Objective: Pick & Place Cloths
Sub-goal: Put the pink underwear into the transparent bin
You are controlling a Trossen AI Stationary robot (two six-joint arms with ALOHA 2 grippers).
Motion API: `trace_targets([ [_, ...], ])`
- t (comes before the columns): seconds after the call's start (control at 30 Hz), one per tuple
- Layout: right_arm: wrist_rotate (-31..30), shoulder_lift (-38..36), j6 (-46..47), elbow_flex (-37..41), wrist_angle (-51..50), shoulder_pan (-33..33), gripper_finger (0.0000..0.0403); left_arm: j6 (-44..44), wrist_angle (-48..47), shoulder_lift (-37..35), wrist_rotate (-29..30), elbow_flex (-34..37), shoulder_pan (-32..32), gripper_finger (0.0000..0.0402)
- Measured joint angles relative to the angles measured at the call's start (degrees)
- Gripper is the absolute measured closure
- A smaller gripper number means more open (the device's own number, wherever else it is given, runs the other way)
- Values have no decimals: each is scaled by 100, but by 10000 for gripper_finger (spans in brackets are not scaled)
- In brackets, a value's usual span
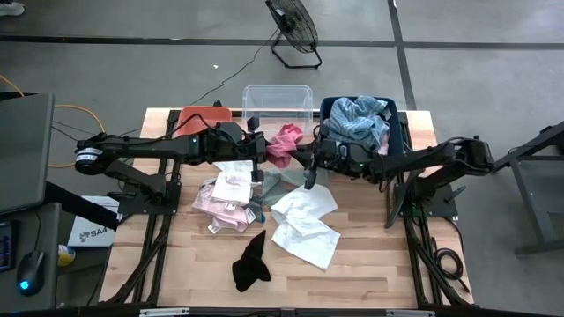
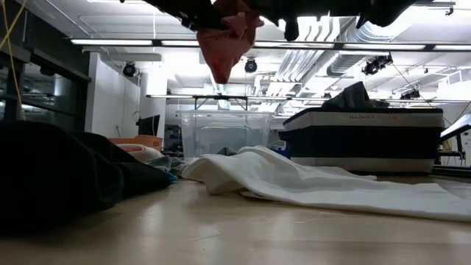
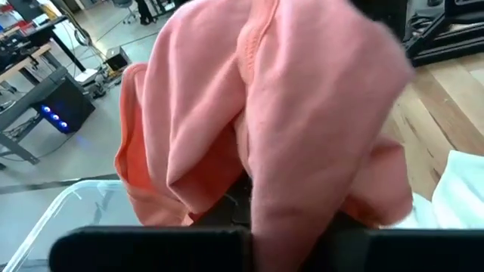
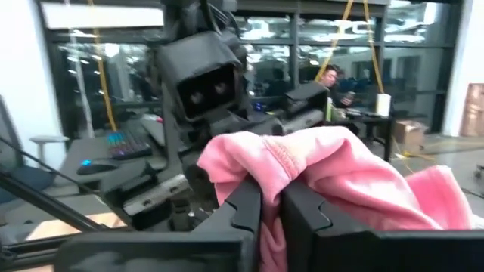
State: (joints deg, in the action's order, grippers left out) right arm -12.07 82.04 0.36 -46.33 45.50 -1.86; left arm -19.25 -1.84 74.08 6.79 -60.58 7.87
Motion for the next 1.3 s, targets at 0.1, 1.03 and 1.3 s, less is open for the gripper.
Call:
trace_targets([
  [0.1,-270,0,127,0,-219,12,353,-54,-123,-31,255,0,-1,393],
  [1.03,-904,-868,865,-2,-2346,25,129,572,-339,448,-2045,-243,3243,400],
  [1.3,-923,-868,890,-2,-2433,25,129,1354,129,1229,-2680,-243,3524,400],
])
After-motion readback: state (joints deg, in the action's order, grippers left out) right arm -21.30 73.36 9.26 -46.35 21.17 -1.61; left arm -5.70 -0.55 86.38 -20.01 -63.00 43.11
